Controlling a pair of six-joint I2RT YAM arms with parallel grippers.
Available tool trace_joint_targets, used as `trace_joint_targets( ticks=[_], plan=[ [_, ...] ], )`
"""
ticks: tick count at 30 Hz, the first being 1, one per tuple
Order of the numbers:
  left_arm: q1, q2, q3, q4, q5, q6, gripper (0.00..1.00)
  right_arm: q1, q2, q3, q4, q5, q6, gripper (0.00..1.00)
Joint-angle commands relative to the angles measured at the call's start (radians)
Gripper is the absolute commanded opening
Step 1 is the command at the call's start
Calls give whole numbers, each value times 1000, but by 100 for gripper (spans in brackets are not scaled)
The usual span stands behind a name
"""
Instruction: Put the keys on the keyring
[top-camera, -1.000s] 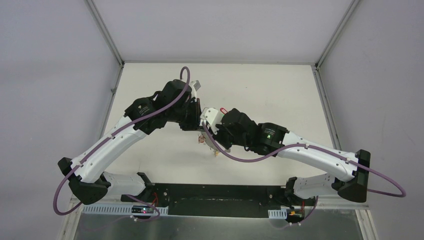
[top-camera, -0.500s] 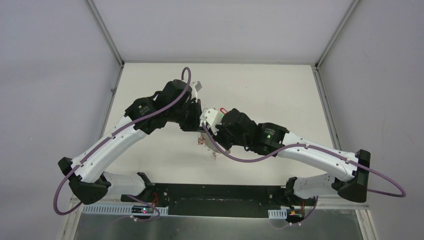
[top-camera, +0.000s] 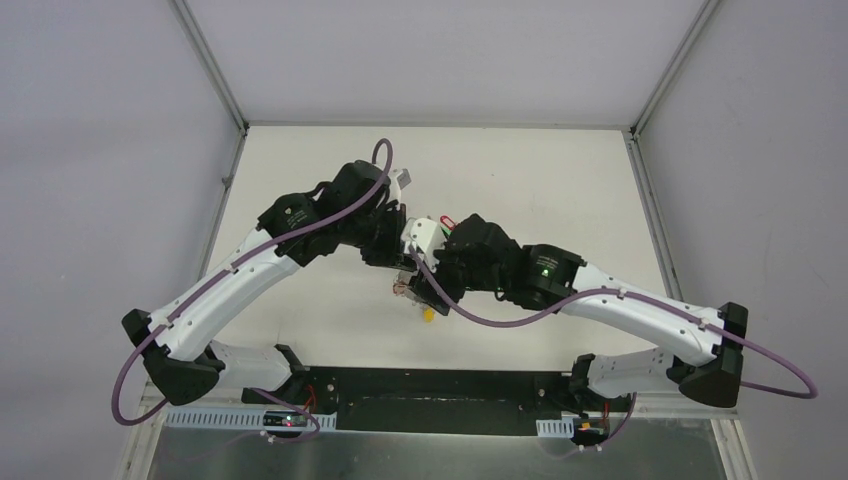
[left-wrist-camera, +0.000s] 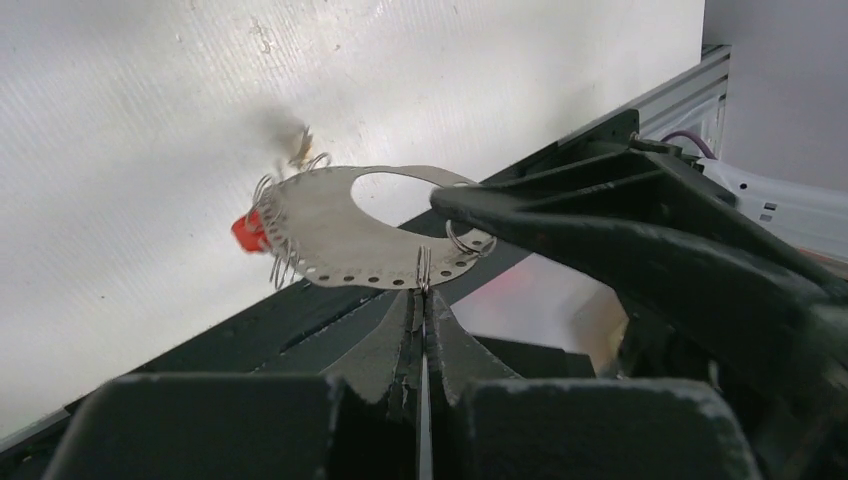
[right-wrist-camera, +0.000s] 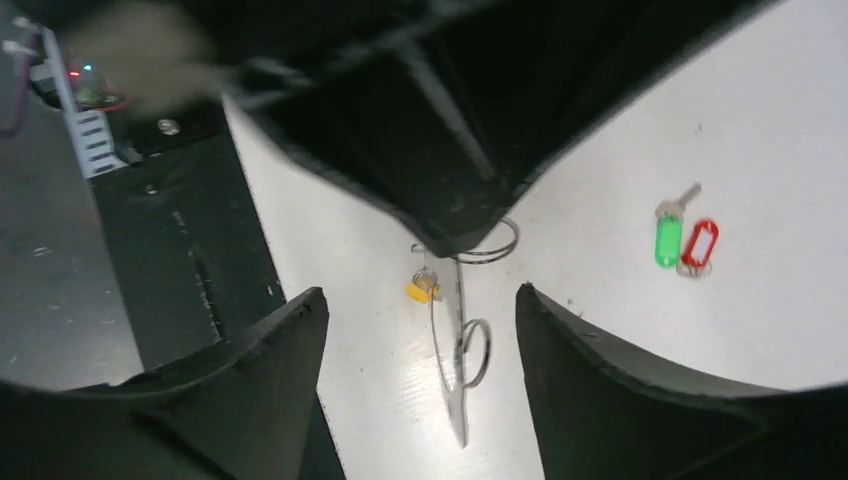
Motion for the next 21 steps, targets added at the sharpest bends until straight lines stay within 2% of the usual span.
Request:
trace_joint_targets(
  ticks=[1, 5, 7, 10, 11, 13, 17, 21],
  plan=[
    [-1, -45, -5, 58, 26, 101, 0, 0, -113, -1, 151, -177, 10, 75],
    [0, -102, -55, 143, 55, 209, 0, -44, -183, -35, 220, -265, 47, 80],
    [0, -146, -96, 199, 65, 253, 0, -137, -212, -54, 252, -384, 95, 78],
    [0, -229, -182, 302, 96, 319, 0, -282, -247, -100, 357, -456, 104, 78],
    [-1, -259, -211, 337, 107, 338, 0, -323, -253, -117, 399, -667, 219, 72],
    [0, -328, -265, 421, 135, 379, 0, -385, -258, -146, 475, -819, 285, 68],
    [0, -433, -355, 531, 189, 471, 0, -441, -247, -159, 577, -954, 352, 57],
    [0, -496, -402, 594, 242, 541, 0, -451, -217, -149, 626, -1012, 370, 46]
  ],
)
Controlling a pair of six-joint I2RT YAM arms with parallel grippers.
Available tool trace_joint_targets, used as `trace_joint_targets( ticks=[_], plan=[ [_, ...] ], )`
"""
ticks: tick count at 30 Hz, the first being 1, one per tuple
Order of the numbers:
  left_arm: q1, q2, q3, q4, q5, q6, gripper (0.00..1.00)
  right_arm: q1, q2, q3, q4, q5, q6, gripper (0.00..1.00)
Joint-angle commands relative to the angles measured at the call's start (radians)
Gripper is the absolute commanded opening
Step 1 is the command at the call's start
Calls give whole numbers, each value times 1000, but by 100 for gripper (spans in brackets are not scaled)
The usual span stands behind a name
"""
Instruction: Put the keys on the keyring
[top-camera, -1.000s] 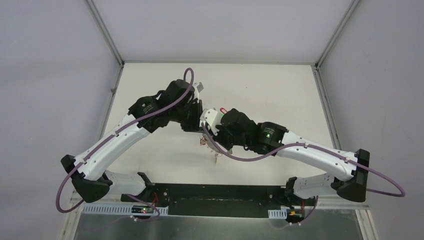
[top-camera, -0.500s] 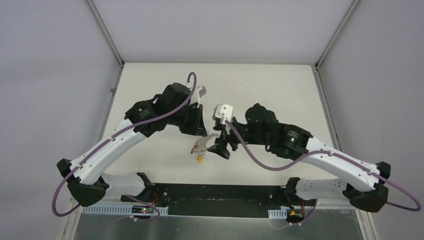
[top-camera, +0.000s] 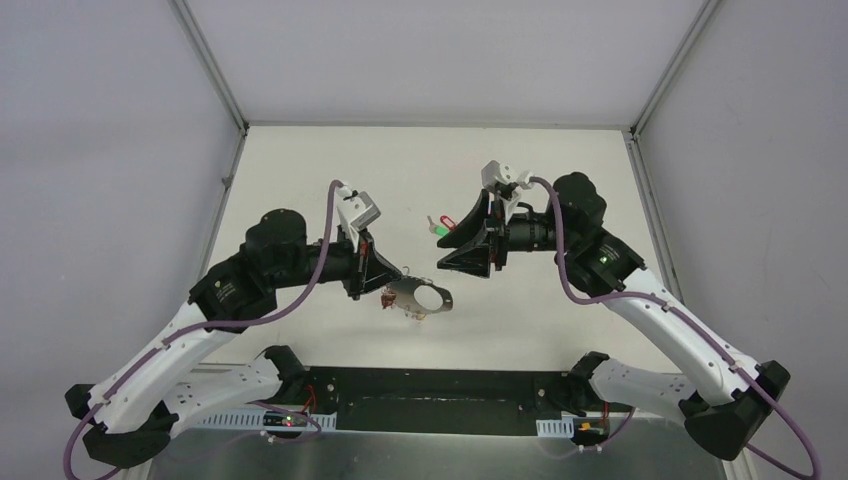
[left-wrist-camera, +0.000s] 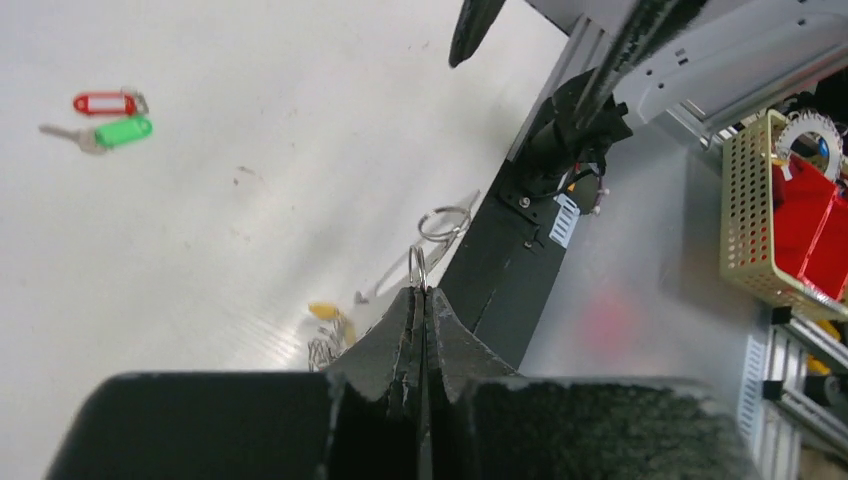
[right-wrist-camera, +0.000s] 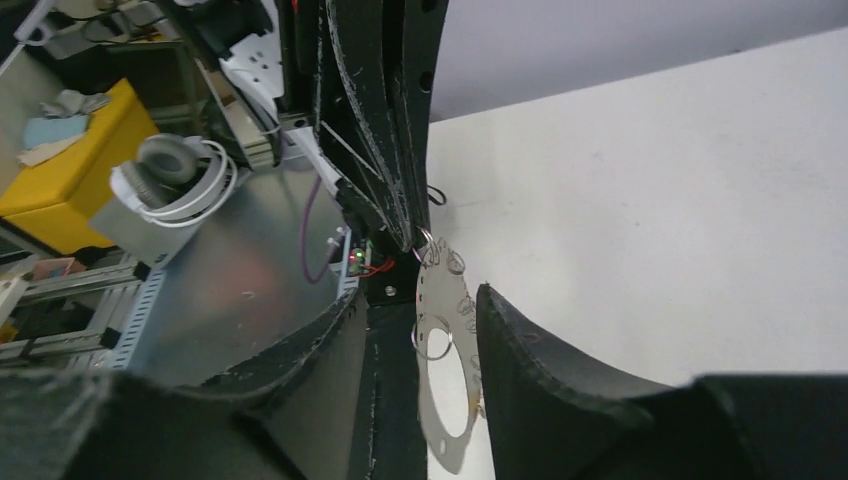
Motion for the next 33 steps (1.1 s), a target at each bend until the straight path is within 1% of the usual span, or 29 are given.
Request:
trace_joint_targets(
  ticks=[1, 3, 5, 10, 12, 15, 22, 30, 32, 33],
  plan=[
    [0, -56, -31, 187, 95, 131, 0, -9, 23, 19, 150, -174, 69, 44],
    [0, -61, -31, 192, 110, 150, 0, -9, 39, 24, 152, -172, 68, 36],
    [1, -56, -28, 196, 118, 155, 0, -8, 56, 26, 152, -176, 70, 33],
    [1, -38, -29, 226, 122, 138, 0, -9, 103, 1, 288, -217, 155, 25],
    [0, -32, -32, 239, 127, 131, 0, -6, 111, -16, 356, -244, 204, 23],
    [0, -28, -37, 256, 128, 128, 0, 1, 109, -44, 427, -274, 238, 23],
    [-1, -32, -37, 287, 148, 121, 0, 17, 113, -71, 429, -291, 222, 24],
    [-1, -30, -36, 300, 164, 109, 0, 44, 131, -62, 403, -267, 190, 26],
    [-1, -31, -36, 303, 170, 109, 0, 50, 134, -55, 386, -252, 178, 29],
    [0, -31, -35, 303, 173, 109, 0, 51, 134, -55, 380, -239, 175, 33]
  ],
)
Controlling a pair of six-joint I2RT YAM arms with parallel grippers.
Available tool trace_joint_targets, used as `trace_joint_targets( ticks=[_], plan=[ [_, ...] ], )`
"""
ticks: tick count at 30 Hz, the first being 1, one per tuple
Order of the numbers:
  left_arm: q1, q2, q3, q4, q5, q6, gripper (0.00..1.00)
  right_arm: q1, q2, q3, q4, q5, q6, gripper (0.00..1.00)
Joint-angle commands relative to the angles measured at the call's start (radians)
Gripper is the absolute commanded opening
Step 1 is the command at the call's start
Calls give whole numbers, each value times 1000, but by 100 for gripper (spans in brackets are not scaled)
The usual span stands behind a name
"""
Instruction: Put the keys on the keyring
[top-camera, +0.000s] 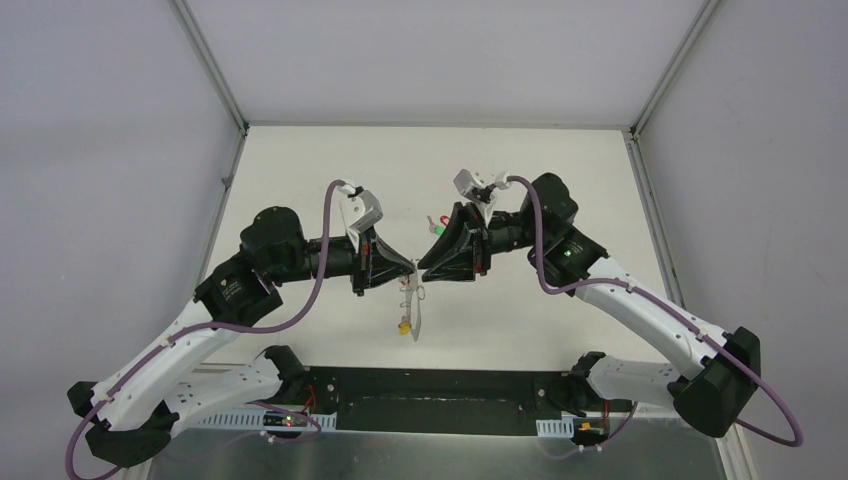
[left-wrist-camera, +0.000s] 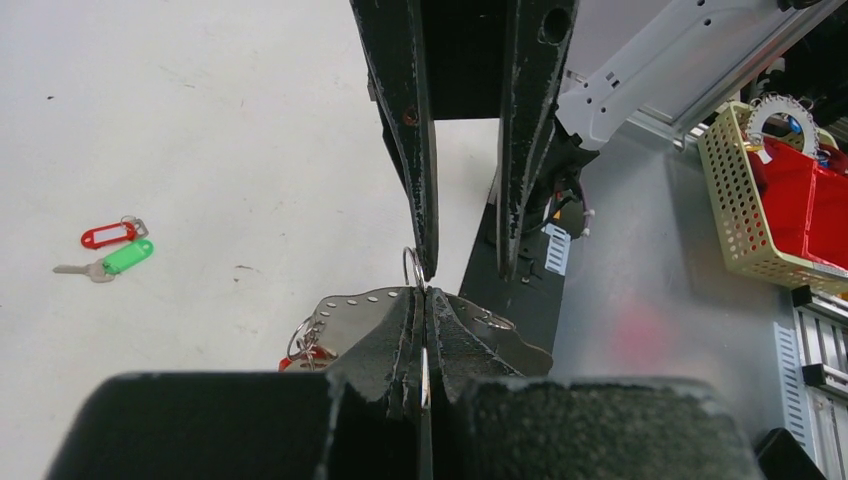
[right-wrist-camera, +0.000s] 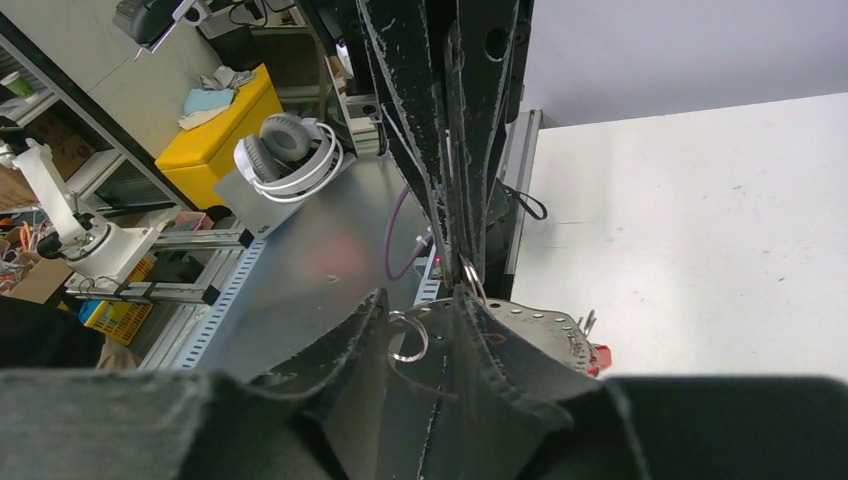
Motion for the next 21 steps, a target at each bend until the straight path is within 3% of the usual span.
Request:
trace_joint_targets(
  ticks=[1, 6, 21],
  plan=[
    [0, -12, 5, 82, 40, -8, 0, 10, 1, 15, 9, 30, -34, 36],
    [1, -23, -4, 82, 29, -6, 0, 11, -31, 6, 7, 63, -64, 39],
    [0, -24, -2, 90, 42, -26, 0, 10, -62, -26, 28, 122, -92, 30]
  ],
)
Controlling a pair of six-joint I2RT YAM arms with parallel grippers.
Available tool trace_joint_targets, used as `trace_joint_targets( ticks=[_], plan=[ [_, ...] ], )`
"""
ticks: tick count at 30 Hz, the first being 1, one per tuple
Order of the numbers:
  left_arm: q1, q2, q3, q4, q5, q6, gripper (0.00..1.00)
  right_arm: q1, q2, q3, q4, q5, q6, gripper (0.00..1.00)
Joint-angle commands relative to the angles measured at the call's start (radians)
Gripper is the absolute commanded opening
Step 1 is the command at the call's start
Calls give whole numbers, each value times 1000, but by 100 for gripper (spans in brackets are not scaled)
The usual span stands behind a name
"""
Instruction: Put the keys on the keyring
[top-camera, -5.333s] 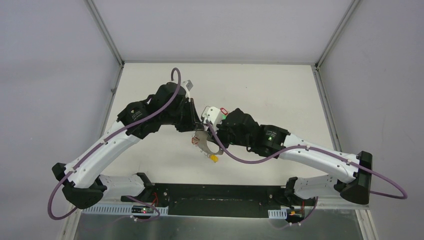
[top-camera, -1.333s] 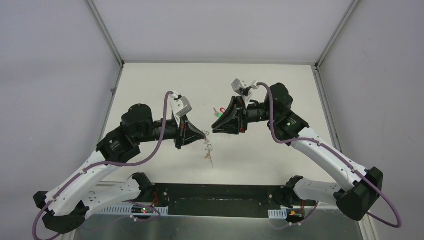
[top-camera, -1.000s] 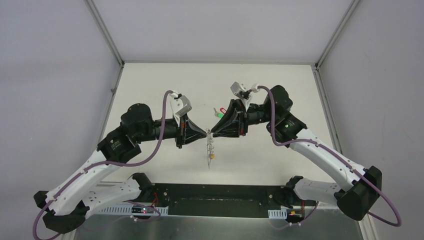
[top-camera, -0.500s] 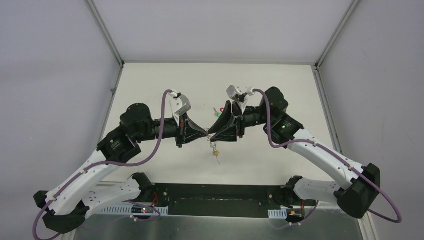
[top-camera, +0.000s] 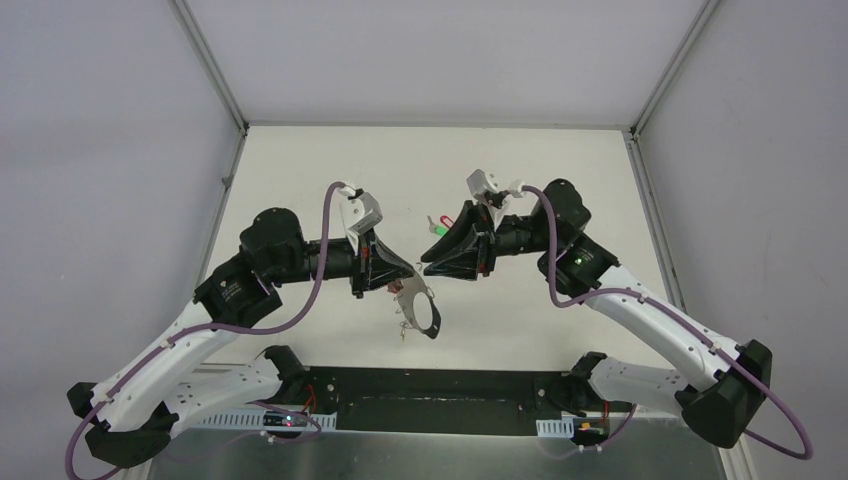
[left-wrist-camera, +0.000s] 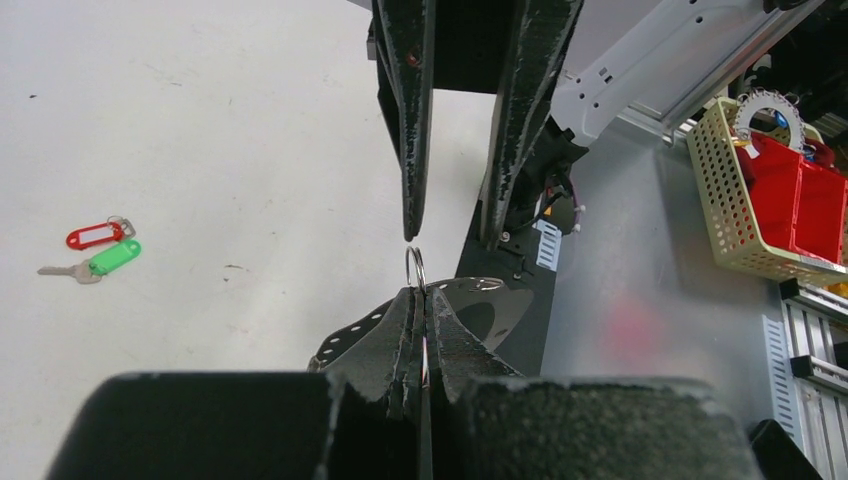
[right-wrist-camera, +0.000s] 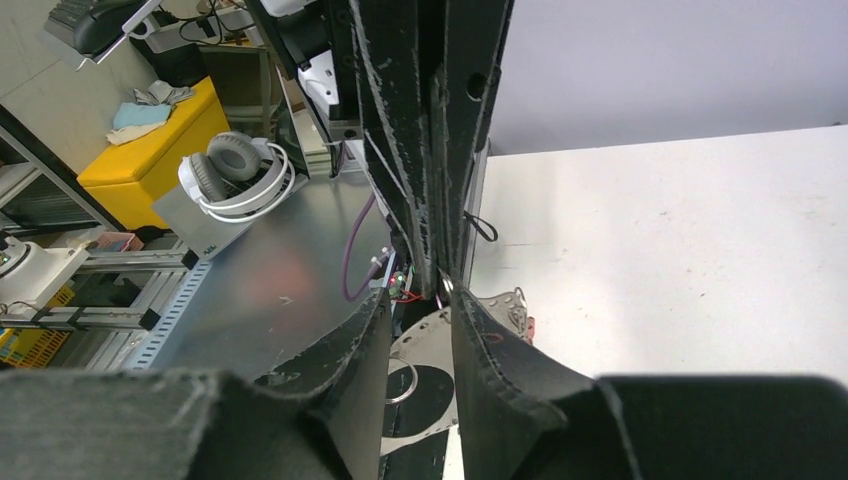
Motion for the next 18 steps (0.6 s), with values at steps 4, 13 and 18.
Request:
trace_joint_targets(
  ticks=[4, 13, 18],
  plan=[
    [0, -18, 8, 91, 36, -27, 0, 1, 26, -2, 33, -6, -7, 30],
    [0, -16, 8, 99, 41, -31, 0, 4, 46, 7, 32, -30, 2, 9],
    [0, -16, 4, 98, 41, -33, 0, 5, 44, 6, 33, -34, 2, 0]
  ],
)
